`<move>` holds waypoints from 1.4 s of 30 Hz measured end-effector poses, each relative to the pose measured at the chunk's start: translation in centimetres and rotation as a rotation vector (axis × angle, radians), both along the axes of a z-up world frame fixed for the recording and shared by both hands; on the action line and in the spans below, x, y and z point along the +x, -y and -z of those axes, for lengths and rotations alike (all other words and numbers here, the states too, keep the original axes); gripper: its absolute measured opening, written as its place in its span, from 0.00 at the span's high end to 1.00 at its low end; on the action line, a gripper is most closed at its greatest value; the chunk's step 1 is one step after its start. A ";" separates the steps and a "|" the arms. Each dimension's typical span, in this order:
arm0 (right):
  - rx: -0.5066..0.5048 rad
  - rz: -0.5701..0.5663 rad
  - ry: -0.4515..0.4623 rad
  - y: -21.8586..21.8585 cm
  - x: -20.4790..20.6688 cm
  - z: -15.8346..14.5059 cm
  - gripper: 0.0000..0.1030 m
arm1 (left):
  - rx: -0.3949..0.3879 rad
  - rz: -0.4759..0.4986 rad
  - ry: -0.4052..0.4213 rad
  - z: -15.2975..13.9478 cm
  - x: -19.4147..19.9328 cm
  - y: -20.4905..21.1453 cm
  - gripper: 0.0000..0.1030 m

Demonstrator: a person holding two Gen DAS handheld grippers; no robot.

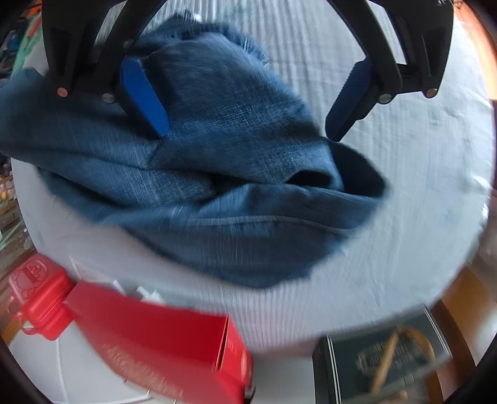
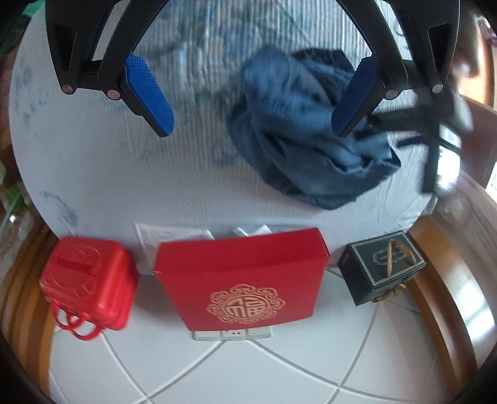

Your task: Fold clothes

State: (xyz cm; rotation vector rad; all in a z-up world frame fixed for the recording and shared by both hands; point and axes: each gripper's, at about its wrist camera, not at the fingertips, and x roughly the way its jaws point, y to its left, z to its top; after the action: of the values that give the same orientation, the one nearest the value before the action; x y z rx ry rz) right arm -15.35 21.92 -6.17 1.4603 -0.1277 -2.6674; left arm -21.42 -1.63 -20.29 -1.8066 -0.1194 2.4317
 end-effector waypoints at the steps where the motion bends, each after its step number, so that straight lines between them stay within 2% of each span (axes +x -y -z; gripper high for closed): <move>1: -0.009 -0.018 0.014 0.3 -0.8 0.6 0.00 | 0.018 0.001 0.009 0.8 0.0 0.1 0.00; 3: -0.027 -0.054 0.044 0.8 -2.3 1.8 0.00 | 0.055 0.005 0.026 2.4 -0.1 0.4 0.00; 5: -0.051 -0.084 0.100 1.4 -3.9 4.3 0.00 | 0.092 0.008 0.042 3.9 -0.1 0.6 0.00; 7: -0.086 -0.112 0.152 2.0 -5.1 7.0 0.00 | 0.111 0.034 0.034 3.7 0.2 0.6 0.16; 9: -0.103 -0.130 0.195 2.5 -6.1 9.2 0.02 | 0.103 0.066 0.013 2.7 0.7 -0.2 0.49; 10: -0.130 -0.151 0.219 2.9 -6.5 10.5 0.04 | 0.098 0.082 0.003 2.2 0.9 -0.6 0.52; 11: -0.138 -0.161 0.255 3.4 -6.8 12.1 0.15 | 0.070 0.089 -0.011 1.8 1.1 -0.9 0.59; 12: -0.143 -0.171 0.289 3.9 -7.1 13.5 0.43 | 0.061 0.086 -0.017 1.4 1.2 -0.9 0.65; 13: -0.119 -0.173 0.299 4.2 -7.1 14.6 0.61 | 0.053 0.081 -0.022 1.1 1.3 -0.8 0.68; 14: -0.096 -0.173 0.307 4.4 -7.0 15.6 0.84 | 0.063 0.067 -0.023 0.6 1.4 -0.3 0.73; 15: -0.085 -0.150 0.300 4.0 -6.7 15.7 0.85 | 0.071 0.044 -0.033 -0.2 1.5 0.7 0.80; 17: -0.148 -0.087 0.233 1.8 -5.7 14.2 0.89 | 0.061 0.000 -0.073 -2.1 1.8 2.8 0.83; 21: -0.139 0.068 0.058 -4.0 -2.3 8.6 0.90 | 0.021 -0.064 -0.162 -6.3 2.4 6.8 0.84; 23: -0.130 0.177 -0.009 -7.8 0.2 6.2 0.90 | 0.082 -0.081 -0.171 -7.4 2.8 7.9 0.82; 25: -0.119 0.274 -0.024 -10.8 2.6 5.2 0.90 | 0.134 -0.081 -0.172 -8.2 3.2 8.1 0.57; 26: -0.113 0.324 -0.022 -12.3 3.9 5.0 0.90 | 0.153 -0.082 -0.174 -8.4 3.7 8.2 0.34; 27: -0.104 0.373 0.005 -13.7 4.8 5.5 0.90 | 0.156 -0.067 -0.178 -8.9 4.1 7.6 0.22; 28: -0.096 0.420 0.033 -15.1 5.8 6.0 0.89 | 0.157 -0.050 -0.183 -9.5 4.5 6.9 0.21; 29: -0.106 0.449 0.064 -15.9 6.7 6.8 0.84 | 0.158 -0.033 -0.187 -10.0 4.9 6.3 0.21; 30: -0.117 0.479 0.095 -16.8 7.6 7.7 0.68 | 0.137 -0.016 -0.196 -10.4 5.4 5.3 0.21; 32: -0.139 0.534 0.156 -18.5 9.4 9.3 0.49 | 0.096 0.011 -0.206 -10.8 6.0 4.0 0.21; 34: -0.187 0.525 0.176 -18.8 11.5 10.6 0.48 | 0.088 0.020 -0.205 -10.8 6.7 3.2 0.21; 37: -0.135 0.429 0.174 -17.7 13.0 10.4 0.37 | 0.107 0.007 -0.222 -11.8 8.4 2.9 0.21; 39: -0.119 0.359 0.151 -16.6 13.1 9.3 0.25 | 0.105 -0.015 -0.230 -12.3 9.0 2.8 0.21; 42: -0.112 0.256 0.076 -15.3 13.5 6.8 0.18 | 0.083 -0.055 -0.226 -12.1 9.7 3.2 0.21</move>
State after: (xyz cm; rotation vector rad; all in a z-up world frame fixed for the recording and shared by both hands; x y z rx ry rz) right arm -1.86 37.19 -13.01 1.6075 -0.4933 -2.7429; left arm -11.69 -4.81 -8.16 -1.5027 -0.2491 2.6058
